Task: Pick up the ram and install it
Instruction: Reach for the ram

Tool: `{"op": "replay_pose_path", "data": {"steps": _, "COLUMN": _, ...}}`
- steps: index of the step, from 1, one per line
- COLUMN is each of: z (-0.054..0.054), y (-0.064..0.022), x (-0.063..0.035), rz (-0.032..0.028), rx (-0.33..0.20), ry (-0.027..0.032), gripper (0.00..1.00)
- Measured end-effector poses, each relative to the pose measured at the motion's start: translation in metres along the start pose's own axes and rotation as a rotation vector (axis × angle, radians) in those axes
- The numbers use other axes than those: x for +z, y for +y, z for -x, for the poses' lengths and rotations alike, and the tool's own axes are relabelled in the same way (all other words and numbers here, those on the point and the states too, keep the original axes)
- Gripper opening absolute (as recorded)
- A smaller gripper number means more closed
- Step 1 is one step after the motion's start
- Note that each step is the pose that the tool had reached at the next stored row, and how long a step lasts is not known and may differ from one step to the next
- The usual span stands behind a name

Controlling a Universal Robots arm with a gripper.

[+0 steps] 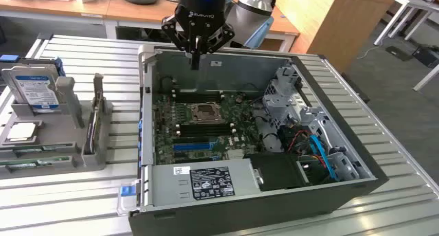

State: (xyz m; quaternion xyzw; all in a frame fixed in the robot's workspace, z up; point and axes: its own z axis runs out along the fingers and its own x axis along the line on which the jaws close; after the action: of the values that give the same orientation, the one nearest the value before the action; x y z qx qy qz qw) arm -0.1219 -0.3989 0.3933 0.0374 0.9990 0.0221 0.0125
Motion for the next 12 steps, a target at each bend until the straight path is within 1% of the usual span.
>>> {"op": "replay_pose_path", "data": {"steps": 12, "z": -0.0003, "y": 0.0, "x": 0.0, "rz": -0.0001, "rx": 0.0, "ry": 0.0, "gripper": 0.11}}
